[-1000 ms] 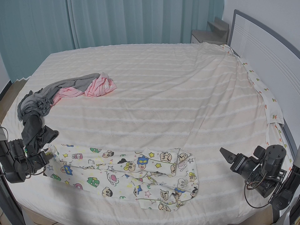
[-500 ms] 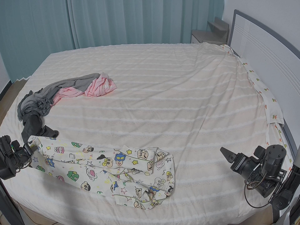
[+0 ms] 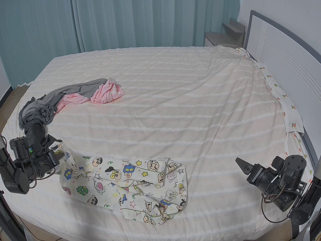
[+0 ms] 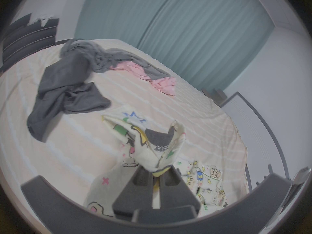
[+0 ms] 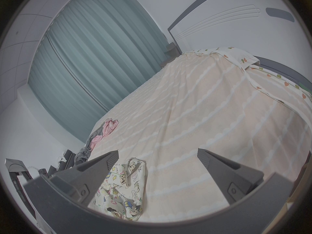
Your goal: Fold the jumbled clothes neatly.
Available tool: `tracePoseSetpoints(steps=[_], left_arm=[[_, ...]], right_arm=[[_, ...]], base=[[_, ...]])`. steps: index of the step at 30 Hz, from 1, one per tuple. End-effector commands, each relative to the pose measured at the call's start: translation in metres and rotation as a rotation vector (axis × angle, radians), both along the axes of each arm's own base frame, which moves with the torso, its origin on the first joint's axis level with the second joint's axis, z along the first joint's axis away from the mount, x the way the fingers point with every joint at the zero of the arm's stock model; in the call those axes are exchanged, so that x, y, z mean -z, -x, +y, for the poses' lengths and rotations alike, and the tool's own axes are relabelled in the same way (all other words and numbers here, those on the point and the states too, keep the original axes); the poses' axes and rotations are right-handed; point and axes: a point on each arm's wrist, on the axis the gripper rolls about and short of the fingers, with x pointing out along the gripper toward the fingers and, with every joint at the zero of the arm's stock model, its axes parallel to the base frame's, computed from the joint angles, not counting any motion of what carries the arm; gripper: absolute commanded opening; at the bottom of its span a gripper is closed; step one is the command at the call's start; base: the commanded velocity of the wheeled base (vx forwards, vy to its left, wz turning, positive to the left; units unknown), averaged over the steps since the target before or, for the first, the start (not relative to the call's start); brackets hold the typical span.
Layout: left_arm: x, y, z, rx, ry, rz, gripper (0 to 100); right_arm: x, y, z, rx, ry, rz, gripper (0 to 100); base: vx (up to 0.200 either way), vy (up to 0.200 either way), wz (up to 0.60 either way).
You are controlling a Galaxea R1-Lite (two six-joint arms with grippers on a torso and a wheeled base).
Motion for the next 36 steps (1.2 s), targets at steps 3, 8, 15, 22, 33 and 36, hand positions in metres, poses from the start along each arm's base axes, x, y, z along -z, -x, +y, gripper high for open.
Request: tracePoseSetpoints(steps=[3, 8, 15, 22, 33, 36], left_arm=[[-0.025, 0.017, -0.136, 0.23, -0.132, -0.088, 0], [-0.016, 0.022, -0.202, 0.338, -0.179, -0.101, 0], [0.011, 0.011, -0.256, 0.377, -0.191, -0.08, 0], [0.014, 0.004, -0.271, 0.341, -0.067, -0.05, 0], [0.017, 0.002, -0.272, 0.32, -0.028, -0.025, 0], [0.017, 0.001, -0.271, 0.32, -0.026, -0.027, 100]], right_arm=[[0.001, 0.002, -0.001, -0.003, 0.0, 0.003, 100], [0.001, 0.002, -0.001, -0.003, 0.0, 0.003, 100], [0.001, 0.002, -0.001, -0.004, 0.001, 0.005, 100], [0.001, 0.002, -0.001, -0.004, 0.001, 0.005, 100], [0.002, 0.002, -0.001, -0.004, 0.004, 0.01, 100], [0.002, 0.002, -0.001, -0.004, 0.004, 0.01, 100]], base=[[0.0, 0.0, 0.0], [0.0, 0.0, 0.0], [0.0, 0.0, 0.0], [0.0, 0.0, 0.0], [0.0, 0.0, 0.0], [0.0, 0.0, 0.0]])
